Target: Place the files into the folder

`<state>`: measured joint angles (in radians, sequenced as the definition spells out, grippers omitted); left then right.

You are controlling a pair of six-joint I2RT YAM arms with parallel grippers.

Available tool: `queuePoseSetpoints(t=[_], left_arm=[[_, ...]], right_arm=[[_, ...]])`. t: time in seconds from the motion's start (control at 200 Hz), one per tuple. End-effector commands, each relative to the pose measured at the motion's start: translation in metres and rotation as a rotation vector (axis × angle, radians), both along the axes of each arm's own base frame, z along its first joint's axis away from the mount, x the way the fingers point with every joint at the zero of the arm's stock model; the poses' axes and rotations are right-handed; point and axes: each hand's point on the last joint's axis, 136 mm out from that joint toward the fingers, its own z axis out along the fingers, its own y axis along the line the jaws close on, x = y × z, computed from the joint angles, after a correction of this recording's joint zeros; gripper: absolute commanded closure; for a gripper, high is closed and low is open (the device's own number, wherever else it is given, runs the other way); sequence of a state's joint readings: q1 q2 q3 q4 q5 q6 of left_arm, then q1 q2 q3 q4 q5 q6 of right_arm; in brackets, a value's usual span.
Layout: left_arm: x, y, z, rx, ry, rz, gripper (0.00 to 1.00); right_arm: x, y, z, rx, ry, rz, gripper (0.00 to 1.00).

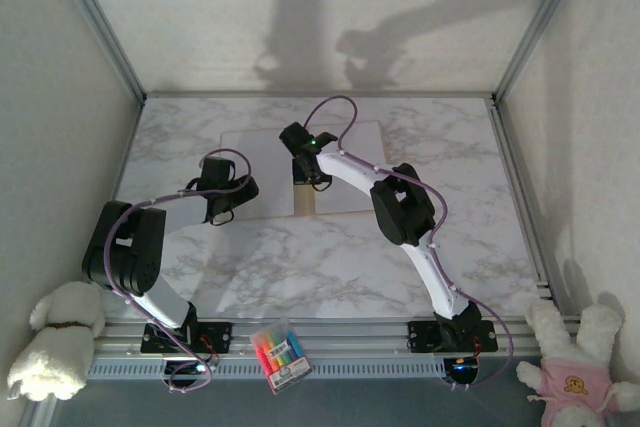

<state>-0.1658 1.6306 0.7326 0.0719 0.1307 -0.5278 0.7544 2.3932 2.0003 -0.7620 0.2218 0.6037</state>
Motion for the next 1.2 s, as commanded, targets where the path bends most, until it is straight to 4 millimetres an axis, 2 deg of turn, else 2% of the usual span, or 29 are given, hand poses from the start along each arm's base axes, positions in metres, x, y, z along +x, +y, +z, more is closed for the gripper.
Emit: queuePoseSetpoints(t=[0.0, 0.335, 0.881, 1.066, 1.192], left_arm=[[-0.023, 0.008, -0.029, 0.010, 0.119, 0.027, 0.19], [-0.024, 0.008, -0.027, 0.009, 0.116, 0.028, 0.19], [-0.021, 0.010, -0.020, 0.023, 0.106, 0.034, 0.19], [-0.018, 0.011, -0.015, 0.031, 0.101, 0.031, 0.19], [-0.011, 0.012, -0.005, 0.047, 0.091, 0.025, 0.18]], right_arm=[[-0.040, -0.041, -0.062, -0.141, 0.212, -0.046, 1.00], [-0.032, -0.029, -0.034, -0.038, 0.179, -0.072, 1.00], [-0.018, -0.028, 0.002, 0.042, 0.139, -0.098, 1.00], [-0.012, -0.026, 0.027, 0.077, 0.107, -0.090, 1.00], [-0.010, -0.024, 0.052, 0.110, 0.069, -0.063, 1.00]])
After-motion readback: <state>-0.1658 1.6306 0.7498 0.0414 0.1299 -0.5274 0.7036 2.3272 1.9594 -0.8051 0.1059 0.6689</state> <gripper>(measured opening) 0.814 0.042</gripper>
